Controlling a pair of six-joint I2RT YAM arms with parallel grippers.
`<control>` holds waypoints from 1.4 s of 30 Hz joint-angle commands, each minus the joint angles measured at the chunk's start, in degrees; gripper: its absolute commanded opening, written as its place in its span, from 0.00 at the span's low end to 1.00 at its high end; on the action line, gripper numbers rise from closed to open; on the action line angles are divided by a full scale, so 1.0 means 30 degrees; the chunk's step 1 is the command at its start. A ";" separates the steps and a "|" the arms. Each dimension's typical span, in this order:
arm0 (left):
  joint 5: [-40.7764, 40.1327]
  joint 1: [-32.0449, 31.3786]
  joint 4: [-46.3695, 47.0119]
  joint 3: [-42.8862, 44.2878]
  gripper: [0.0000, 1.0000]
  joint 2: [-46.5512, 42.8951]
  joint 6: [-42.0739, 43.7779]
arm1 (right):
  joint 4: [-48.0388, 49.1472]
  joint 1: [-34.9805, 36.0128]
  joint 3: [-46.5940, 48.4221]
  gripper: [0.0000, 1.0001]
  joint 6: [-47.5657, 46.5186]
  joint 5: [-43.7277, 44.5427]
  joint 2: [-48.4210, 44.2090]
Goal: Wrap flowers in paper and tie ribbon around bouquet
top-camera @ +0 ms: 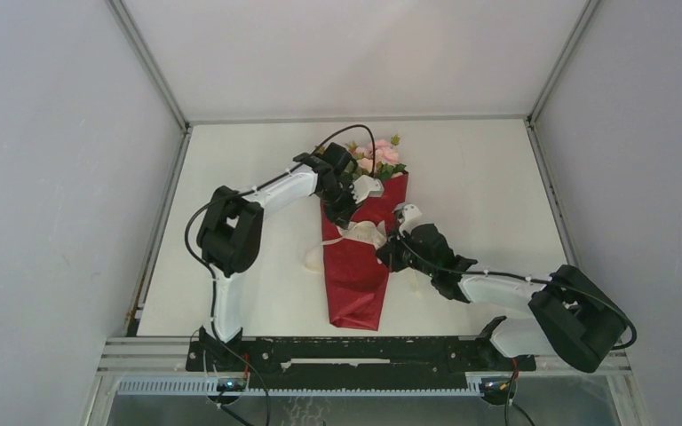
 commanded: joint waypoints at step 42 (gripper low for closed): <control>-1.4679 1.2840 0.9861 -1.3782 0.00 -0.9072 0.4503 | -0.8727 -2.4040 -0.0521 0.00 0.1808 -1.1431 -0.3344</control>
